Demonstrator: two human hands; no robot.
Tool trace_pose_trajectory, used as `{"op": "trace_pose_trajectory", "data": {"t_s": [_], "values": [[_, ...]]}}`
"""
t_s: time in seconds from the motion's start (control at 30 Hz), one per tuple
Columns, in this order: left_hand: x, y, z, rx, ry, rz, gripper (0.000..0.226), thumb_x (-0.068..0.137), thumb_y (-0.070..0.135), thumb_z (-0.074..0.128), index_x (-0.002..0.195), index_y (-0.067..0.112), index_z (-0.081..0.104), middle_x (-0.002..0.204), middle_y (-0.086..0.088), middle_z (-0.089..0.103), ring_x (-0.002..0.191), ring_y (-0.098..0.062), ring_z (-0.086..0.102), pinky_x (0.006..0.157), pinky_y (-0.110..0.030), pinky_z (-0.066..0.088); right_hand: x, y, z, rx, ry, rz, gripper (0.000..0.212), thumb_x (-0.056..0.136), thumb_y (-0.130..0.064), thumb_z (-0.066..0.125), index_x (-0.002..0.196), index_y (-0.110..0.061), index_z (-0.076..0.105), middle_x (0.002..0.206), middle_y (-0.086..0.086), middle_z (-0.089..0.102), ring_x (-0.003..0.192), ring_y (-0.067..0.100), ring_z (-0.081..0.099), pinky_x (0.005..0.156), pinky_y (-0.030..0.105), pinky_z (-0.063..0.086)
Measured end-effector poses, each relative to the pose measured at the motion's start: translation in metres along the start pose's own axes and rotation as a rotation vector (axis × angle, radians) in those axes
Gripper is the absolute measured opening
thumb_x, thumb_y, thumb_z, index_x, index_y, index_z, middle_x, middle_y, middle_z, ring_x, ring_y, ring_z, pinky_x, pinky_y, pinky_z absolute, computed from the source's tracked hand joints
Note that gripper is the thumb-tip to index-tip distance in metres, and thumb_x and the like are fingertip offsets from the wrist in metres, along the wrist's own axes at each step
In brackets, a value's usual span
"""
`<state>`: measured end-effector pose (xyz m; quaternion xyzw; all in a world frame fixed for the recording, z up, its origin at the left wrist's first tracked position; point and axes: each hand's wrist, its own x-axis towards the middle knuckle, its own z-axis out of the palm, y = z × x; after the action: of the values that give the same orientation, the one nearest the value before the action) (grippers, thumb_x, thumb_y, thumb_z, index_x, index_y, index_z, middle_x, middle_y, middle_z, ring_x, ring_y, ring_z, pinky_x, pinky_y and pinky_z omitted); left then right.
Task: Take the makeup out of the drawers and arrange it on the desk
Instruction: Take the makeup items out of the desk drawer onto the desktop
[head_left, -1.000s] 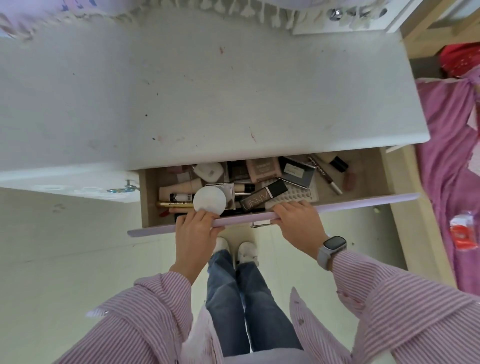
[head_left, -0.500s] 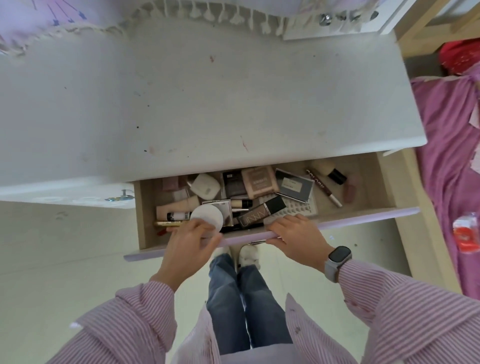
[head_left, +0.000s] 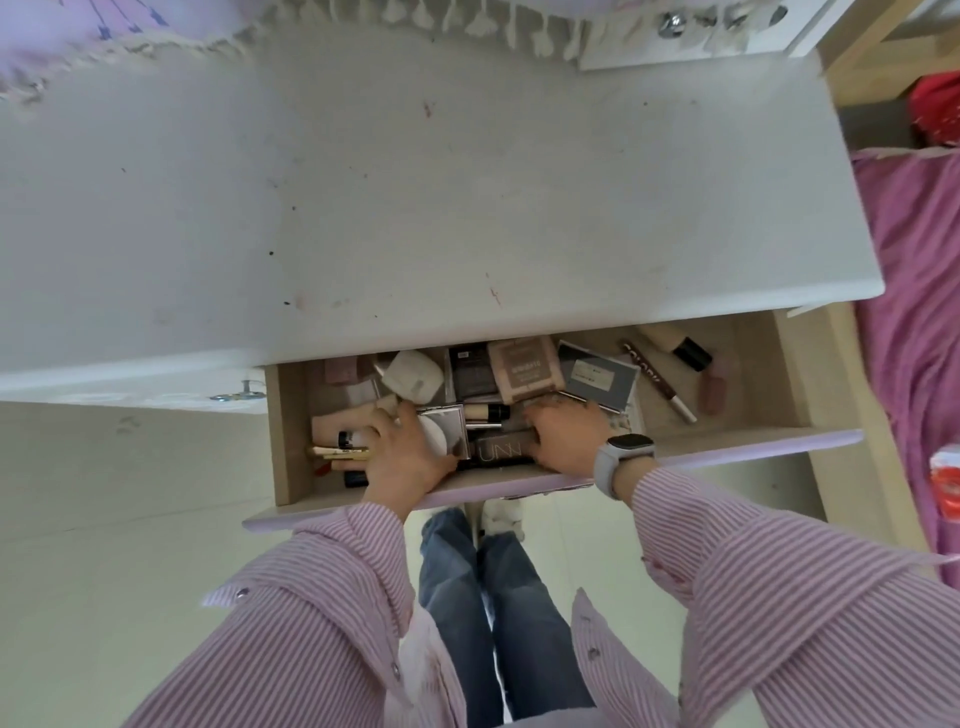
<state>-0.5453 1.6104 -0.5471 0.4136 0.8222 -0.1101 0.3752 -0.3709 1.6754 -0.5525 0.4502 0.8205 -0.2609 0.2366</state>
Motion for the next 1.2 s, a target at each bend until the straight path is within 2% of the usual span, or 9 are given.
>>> {"op": "trace_pose_trajectory", "data": {"t_s": [0.17, 0.3, 0.4, 0.5, 0.63, 0.77, 0.87, 1.0, 1.2], "values": [[0.002, -0.015, -0.012, -0.322, -0.076, 0.016, 0.086, 0.071, 0.040, 0.071, 0.133, 0.006, 0.023, 0.130, -0.017, 0.035, 0.120, -0.035, 0.039, 0.099, -0.040, 0.035, 0.009, 0.000, 0.002, -0.030, -0.158, -0.007, 0.048, 0.085, -0.047, 0.049, 0.124, -0.019, 0.051, 0.134, 0.010, 0.045, 0.125, 0.028, 0.039, 0.097, 0.042, 0.035], [-0.011, -0.032, -0.030, -0.619, -0.229, 0.047, 0.048, 0.085, 0.023, 0.060, 0.124, 0.020, 0.032, 0.108, -0.006, 0.048, 0.083, -0.013, 0.053, 0.067, -0.027, 0.048, 0.015, 0.000, -0.001, 0.030, -0.149, -0.053, 0.045, 0.080, -0.041, 0.054, 0.116, -0.014, 0.053, 0.121, 0.011, 0.057, 0.108, 0.028, 0.053, 0.088, 0.035, 0.046], [-0.005, -0.034, -0.042, -0.778, -0.188, -0.127, 0.036, 0.093, 0.013, 0.048, 0.128, 0.011, 0.041, 0.117, -0.014, 0.049, 0.077, -0.014, 0.051, 0.061, -0.025, 0.045, 0.018, -0.004, -0.005, 0.031, -0.206, -0.046, 0.049, 0.080, -0.044, 0.054, 0.117, -0.012, 0.052, 0.122, 0.011, 0.055, 0.109, 0.029, 0.052, 0.088, 0.034, 0.044], [-0.010, -0.045, -0.057, -1.061, -0.234, -0.240, 0.047, 0.086, 0.019, 0.052, 0.129, 0.001, 0.045, 0.129, -0.027, 0.048, 0.095, -0.030, 0.055, 0.077, -0.040, 0.053, 0.020, -0.012, -0.006, 0.070, -0.293, -0.040, 0.045, 0.083, -0.045, 0.053, 0.114, -0.012, 0.057, 0.119, 0.011, 0.057, 0.105, 0.027, 0.054, 0.086, 0.031, 0.043], [-0.029, -0.078, -0.060, -1.533, -0.299, -0.146, 0.042, 0.075, 0.033, 0.054, 0.107, 0.006, 0.059, 0.109, -0.024, 0.058, 0.093, -0.035, 0.060, 0.063, -0.040, 0.057, 0.018, -0.017, -0.009, 0.173, -0.346, -0.055, 0.039, 0.085, -0.039, 0.056, 0.112, -0.011, 0.056, 0.110, 0.009, 0.062, 0.095, 0.024, 0.058, 0.084, 0.033, 0.047], [-0.036, -0.093, -0.069, -1.717, -0.428, -0.036, 0.082, 0.049, 0.043, 0.086, 0.116, 0.006, 0.056, 0.110, -0.021, 0.065, 0.101, -0.037, 0.063, 0.067, -0.039, 0.056, 0.011, -0.024, -0.028, 0.204, -0.407, -0.085, 0.039, 0.086, -0.035, 0.057, 0.117, -0.012, 0.053, 0.112, 0.007, 0.060, 0.099, 0.021, 0.057, 0.084, 0.030, 0.045], [-0.037, -0.097, -0.085, -1.775, -0.355, -0.010, 0.091, 0.035, 0.029, 0.092, 0.114, 0.004, 0.055, 0.103, -0.019, 0.067, 0.095, -0.034, 0.066, 0.066, -0.039, 0.057, 0.007, -0.035, -0.054, 0.235, -0.461, -0.134, 0.040, 0.087, -0.035, 0.056, 0.120, -0.013, 0.052, 0.114, 0.006, 0.060, 0.098, 0.020, 0.056, 0.085, 0.029, 0.046], [-0.019, -0.105, -0.120, -1.814, -0.092, 0.008, 0.046, 0.075, 0.025, 0.064, 0.117, 0.006, 0.056, 0.104, -0.013, 0.067, 0.095, -0.026, 0.065, 0.073, -0.034, 0.058, 0.010, -0.065, -0.109, 0.464, -0.442, -0.213, 0.030, 0.088, -0.036, 0.056, 0.111, -0.016, 0.054, 0.097, -0.002, 0.058, 0.082, 0.010, 0.053, 0.071, 0.018, 0.042], [0.046, -0.108, -0.199, -1.423, 0.326, 0.006, 0.030, 0.089, 0.031, 0.059, 0.111, 0.012, 0.054, 0.110, -0.011, 0.059, 0.099, -0.024, 0.057, 0.076, -0.034, 0.050, 0.063, -0.132, -0.182, 0.881, -0.049, -0.081, 0.022, 0.096, -0.027, 0.045, 0.110, -0.010, 0.050, 0.092, 0.003, 0.055, 0.075, 0.013, 0.051, 0.062, 0.021, 0.040]]}}
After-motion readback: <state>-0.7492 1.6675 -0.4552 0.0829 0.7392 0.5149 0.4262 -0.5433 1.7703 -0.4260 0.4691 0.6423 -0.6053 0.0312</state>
